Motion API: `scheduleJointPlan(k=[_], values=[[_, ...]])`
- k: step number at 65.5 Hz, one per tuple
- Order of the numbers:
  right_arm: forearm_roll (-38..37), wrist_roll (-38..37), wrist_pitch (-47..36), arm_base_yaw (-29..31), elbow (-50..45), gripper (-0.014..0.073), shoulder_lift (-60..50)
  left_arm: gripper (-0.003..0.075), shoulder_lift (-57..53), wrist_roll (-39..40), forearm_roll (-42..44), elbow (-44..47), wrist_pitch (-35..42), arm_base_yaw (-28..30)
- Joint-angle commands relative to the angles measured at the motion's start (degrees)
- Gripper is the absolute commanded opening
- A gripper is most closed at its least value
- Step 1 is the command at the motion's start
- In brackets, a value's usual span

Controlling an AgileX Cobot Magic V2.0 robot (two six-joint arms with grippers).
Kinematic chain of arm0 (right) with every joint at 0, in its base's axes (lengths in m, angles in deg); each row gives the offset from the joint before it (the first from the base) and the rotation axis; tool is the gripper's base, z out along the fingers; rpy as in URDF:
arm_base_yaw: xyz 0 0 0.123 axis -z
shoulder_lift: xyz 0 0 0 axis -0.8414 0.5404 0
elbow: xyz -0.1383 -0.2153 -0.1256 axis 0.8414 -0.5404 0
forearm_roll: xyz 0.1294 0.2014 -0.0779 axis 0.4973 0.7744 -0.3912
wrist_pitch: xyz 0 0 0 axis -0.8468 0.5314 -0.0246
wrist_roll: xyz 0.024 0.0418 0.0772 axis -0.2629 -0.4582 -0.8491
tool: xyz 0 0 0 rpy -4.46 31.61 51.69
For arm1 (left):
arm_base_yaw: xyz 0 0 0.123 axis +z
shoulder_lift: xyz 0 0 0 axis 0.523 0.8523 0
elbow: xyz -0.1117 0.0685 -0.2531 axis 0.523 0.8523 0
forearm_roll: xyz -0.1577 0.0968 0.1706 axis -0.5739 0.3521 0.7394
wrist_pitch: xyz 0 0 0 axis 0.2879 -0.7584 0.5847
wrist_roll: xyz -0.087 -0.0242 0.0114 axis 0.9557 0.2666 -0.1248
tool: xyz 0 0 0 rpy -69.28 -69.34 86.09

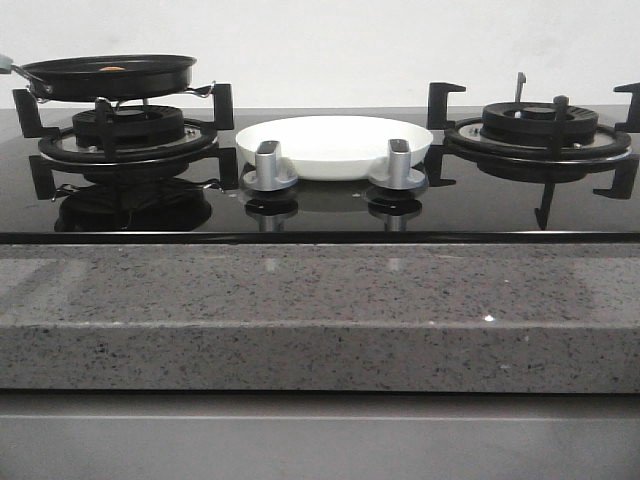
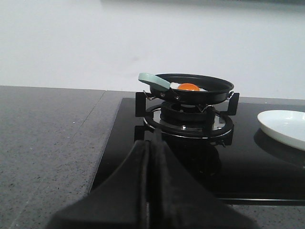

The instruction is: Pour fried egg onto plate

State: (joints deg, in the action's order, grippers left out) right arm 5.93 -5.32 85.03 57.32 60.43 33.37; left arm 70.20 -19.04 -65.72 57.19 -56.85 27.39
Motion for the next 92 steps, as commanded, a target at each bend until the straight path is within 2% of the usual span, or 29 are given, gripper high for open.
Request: scheduleJointPlan(k=[1, 24, 33, 52, 72, 78, 92], values=[[-0.6, 0.4, -4.9, 0.2, 0.4, -0.0106, -1.1, -0.0020, -0.8, -0.1, -0.3, 0.4, 5.0, -0.5], [-0.6, 0.4, -5.6, 0.2, 0.5, -0.0106, -1.1, -0.0020, -0.8, -0.1, -0.3, 0.4, 9.4, -0.5], [-0.2, 0.4, -3.8, 0.2, 3.6, -0.0106, -1.1, -0.0020, -0.7, -0.1, -0.5, -2.2, 10.0, -0.5], [-0.2, 0.4, 9.6, 0.2, 23.3, -0.0106, 4.2, -0.0020, 1.9, -0.1, -0.1, -20.3, -5.3, -0.5], [1.2, 0.4, 26.5, 0.2, 42.5, -0.0106, 22.1, -0.0020, 18.0, -0.1, 0.1, -38.6, -24.3, -0.5], [1.6, 0.4, 30.4, 0.2, 43.9, -0.0106, 26.5, -0.0020, 22.7, -0.1, -0.1, -41.1, -28.8, -0.5], [1.7, 0.4, 32.8, 0.2, 43.5, -0.0106, 33.6, -0.0020, 30.1, -0.1, -0.9, -41.1, -29.9, -0.5]])
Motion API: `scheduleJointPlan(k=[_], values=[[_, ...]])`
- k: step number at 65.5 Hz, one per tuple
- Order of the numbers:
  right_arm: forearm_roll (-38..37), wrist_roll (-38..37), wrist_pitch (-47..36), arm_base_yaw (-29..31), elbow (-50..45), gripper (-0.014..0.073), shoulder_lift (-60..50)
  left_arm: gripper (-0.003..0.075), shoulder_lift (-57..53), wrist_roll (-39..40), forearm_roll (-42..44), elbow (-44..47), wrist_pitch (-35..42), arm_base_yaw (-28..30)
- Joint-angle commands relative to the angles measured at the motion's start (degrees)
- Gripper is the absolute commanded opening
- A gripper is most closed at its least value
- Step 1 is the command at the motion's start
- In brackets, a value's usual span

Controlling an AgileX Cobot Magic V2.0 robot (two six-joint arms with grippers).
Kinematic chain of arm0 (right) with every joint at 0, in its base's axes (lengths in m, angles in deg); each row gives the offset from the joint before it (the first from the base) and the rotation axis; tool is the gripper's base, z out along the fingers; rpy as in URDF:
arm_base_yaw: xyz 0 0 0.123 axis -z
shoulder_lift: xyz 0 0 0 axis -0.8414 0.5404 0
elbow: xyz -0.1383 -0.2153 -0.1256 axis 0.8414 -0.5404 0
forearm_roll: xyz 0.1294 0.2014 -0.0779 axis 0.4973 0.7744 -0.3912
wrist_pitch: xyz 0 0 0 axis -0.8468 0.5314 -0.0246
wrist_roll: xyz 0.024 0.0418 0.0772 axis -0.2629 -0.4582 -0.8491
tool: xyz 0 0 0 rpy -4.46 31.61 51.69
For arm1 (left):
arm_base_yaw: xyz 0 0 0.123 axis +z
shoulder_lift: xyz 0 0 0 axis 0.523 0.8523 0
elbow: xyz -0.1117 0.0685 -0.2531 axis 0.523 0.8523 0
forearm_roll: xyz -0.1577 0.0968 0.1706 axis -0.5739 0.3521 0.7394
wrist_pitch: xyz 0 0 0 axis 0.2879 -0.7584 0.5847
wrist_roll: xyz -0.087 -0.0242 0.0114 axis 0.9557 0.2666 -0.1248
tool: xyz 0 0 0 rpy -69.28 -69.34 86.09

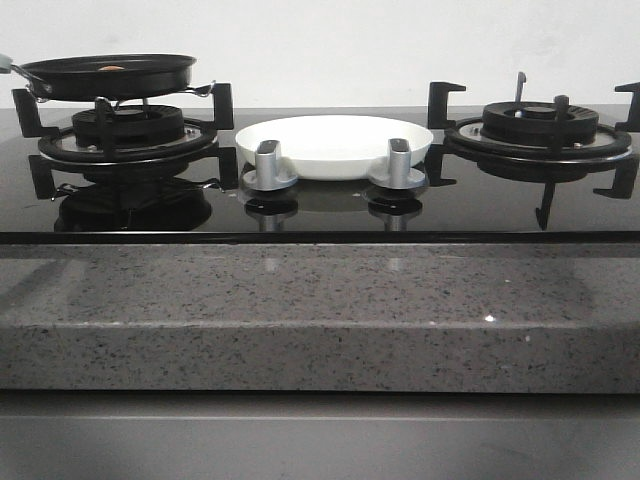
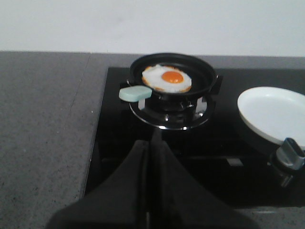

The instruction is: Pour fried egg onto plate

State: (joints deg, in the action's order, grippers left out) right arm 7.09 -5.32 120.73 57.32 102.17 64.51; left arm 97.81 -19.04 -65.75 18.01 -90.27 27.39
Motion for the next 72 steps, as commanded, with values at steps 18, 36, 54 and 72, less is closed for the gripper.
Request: scheduleJointPlan(k=[18, 36, 54, 72], values=[[0.5, 0.4, -4.7, 0.2, 1.8, -0.0103, 7.3, -0.0016, 7.7, -0.1, -0.9, -2.0, 3.5, -0.5], [3.0, 0.4, -5.2, 0.2, 4.5, 0.0157, 13.2, 0.0356, 8.4, -0.1, -0.4, -2.0, 4.0, -0.5], [8.3, 6.8, -2.0, -5.8, 14.6, 0.0398, 26.1, 0.0409, 8.4, -0.1, -1.6, -2.0, 4.7, -0.5], [8.5, 9.0, 1.1, -13.4, 29.5, 0.0398, 42.4, 0.0409, 8.4, -0.1, -1.6, -2.0, 4.7, -0.5]])
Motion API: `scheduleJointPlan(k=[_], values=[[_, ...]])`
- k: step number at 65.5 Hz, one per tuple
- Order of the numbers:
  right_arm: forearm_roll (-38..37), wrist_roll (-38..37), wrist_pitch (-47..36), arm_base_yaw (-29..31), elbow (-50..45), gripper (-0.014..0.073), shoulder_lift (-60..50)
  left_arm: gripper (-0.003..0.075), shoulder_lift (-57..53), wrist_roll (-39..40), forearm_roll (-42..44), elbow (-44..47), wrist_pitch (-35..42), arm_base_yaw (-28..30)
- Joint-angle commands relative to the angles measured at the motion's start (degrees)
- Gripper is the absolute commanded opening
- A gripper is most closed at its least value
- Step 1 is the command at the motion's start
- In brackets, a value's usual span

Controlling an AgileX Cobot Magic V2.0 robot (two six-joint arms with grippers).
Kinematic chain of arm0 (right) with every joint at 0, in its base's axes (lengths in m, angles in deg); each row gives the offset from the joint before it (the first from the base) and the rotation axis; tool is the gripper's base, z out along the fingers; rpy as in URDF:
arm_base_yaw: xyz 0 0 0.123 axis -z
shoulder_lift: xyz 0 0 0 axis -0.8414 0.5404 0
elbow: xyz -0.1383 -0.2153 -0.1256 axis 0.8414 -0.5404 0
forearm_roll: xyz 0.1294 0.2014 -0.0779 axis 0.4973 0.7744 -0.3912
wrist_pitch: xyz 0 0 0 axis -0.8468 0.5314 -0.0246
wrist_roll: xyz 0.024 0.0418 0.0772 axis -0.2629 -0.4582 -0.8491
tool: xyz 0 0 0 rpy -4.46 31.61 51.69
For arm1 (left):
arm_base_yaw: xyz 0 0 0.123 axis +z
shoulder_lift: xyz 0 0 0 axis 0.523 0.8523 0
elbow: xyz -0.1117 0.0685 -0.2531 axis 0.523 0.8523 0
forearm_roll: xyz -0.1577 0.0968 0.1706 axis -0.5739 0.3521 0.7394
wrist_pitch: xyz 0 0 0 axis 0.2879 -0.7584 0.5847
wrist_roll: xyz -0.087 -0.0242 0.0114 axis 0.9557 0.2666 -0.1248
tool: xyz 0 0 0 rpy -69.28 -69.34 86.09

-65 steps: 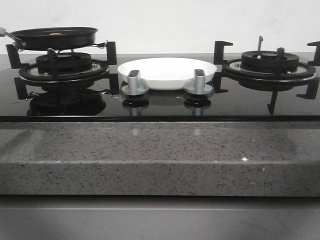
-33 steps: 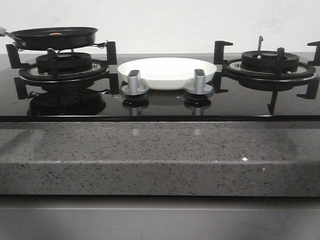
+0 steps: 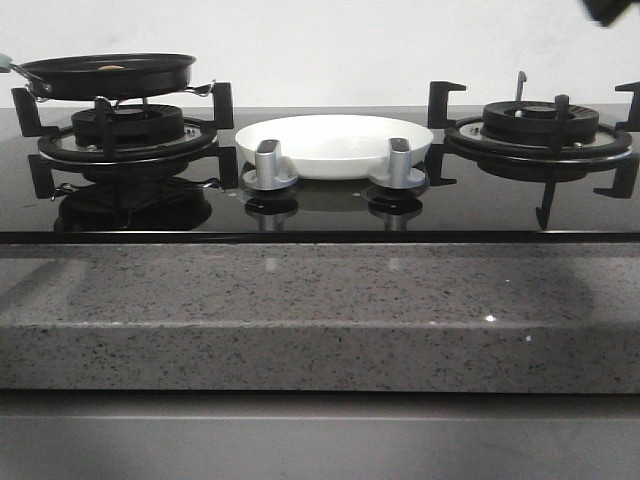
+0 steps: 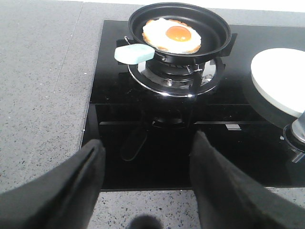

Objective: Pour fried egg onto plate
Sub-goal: 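Lower the right gripper onto the rim of the white plate and grasp it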

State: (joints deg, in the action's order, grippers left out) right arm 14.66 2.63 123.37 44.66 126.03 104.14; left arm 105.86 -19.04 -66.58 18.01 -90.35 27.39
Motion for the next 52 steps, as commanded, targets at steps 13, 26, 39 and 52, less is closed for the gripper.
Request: scheduleJointPlan(k=[13, 26, 39, 52], values=[[-0.1, 1.1, 6.9, -0.8, 20.1, 0.0398, 15.6, 0.0409, 0.3, -0.1, -0.9, -2.0, 4.7, -0.5], [-3.7, 0.8, 14.5, -1.2, 33.0, 0.0395, 26.7, 0.0409, 0.3, -0.1, -0.9, -2.0, 4.7, -0.5], [-4.0, 0.2, 19.8, -1.2, 44.4, 0.0395, 35.9, 0.0409, 0.3, -0.1, -0.9, -2.0, 4.7, -0.5], [-3.1, -0.9, 24.5, -1.2, 54.3, 0.0395, 43.9, 0.0409, 0.3, -0.1, -0.9, -2.0, 4.7, -0.5]])
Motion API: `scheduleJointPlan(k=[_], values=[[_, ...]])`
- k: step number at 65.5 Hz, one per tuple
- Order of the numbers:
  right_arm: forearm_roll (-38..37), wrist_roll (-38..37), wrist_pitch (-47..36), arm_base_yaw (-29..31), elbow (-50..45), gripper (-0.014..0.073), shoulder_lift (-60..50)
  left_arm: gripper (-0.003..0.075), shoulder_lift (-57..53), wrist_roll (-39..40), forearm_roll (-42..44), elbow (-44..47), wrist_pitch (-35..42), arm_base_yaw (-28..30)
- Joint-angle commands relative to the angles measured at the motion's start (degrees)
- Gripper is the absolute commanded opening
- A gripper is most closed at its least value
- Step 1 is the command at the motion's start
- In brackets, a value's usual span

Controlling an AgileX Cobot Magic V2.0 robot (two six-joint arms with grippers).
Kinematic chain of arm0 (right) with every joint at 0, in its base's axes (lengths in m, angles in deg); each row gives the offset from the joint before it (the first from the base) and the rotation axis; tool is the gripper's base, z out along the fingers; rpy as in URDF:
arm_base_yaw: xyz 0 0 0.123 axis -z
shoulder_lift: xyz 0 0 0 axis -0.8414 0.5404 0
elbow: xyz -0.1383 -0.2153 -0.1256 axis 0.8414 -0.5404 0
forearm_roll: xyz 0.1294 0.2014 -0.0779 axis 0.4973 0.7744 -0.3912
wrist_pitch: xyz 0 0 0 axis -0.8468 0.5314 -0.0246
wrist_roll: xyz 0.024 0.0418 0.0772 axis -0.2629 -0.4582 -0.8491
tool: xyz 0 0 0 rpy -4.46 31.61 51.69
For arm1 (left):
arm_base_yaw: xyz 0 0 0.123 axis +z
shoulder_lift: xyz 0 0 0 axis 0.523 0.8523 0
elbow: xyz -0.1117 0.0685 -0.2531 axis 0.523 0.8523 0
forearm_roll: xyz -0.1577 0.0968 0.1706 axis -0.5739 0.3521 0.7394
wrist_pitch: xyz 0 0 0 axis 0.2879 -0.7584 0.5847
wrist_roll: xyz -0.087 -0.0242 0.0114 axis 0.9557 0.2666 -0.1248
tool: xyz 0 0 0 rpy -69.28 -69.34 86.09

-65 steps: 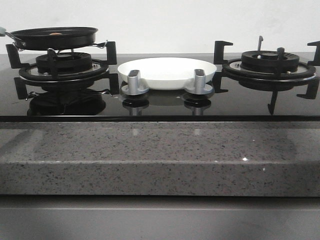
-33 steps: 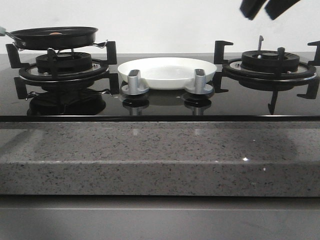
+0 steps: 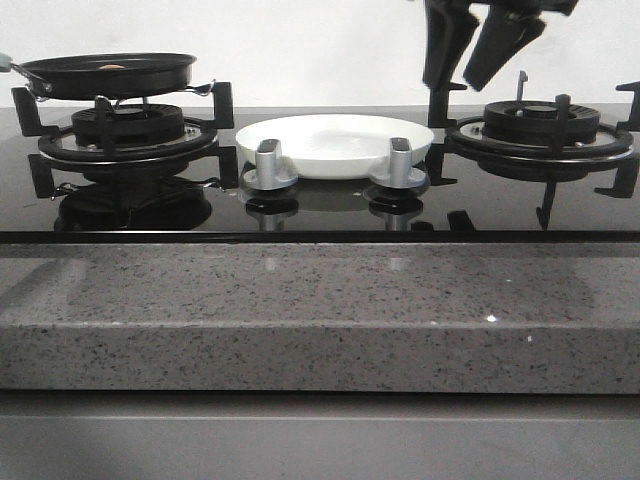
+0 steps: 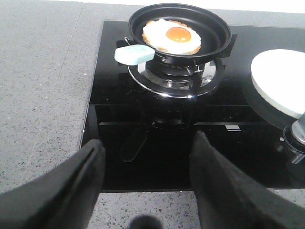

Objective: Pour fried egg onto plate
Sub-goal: 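Lower the right gripper onto the rim of the white plate and grasp it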

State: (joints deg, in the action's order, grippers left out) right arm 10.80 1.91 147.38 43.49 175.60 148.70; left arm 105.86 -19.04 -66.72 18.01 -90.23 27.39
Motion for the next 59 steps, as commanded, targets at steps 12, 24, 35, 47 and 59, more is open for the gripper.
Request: scheduleJointPlan(k=[12, 24, 35, 47, 59], values=[[4.1, -0.2, 2.7, 0.0, 9.8, 0.0350, 4.0, 0.0409, 0.3, -0.1, -0.8, -2.0, 4.6, -0.5], [4.1, 0.1, 4.5, 0.0, 12.4, 0.0281, 6.9, 0.0409, 0.3, -0.1, -0.8, -2.0, 4.6, -0.5], [4.1, 0.2, 4.8, 0.0, 12.6, 0.0281, 8.4, 0.0409, 0.3, -0.1, -0.8, -2.0, 4.6, -0.5], [4.2, 0.2, 5.3, 0.0, 12.6, 0.0231, 8.9, 0.0409, 0.3, -0.1, -0.8, -2.0, 4.6, -0.5], [4.2, 0.2, 4.4, 0.0, 13.7, 0.0046, 8.9, 0.0409, 0.3, -0.1, -0.8, -2.0, 3.4, -0.5]])
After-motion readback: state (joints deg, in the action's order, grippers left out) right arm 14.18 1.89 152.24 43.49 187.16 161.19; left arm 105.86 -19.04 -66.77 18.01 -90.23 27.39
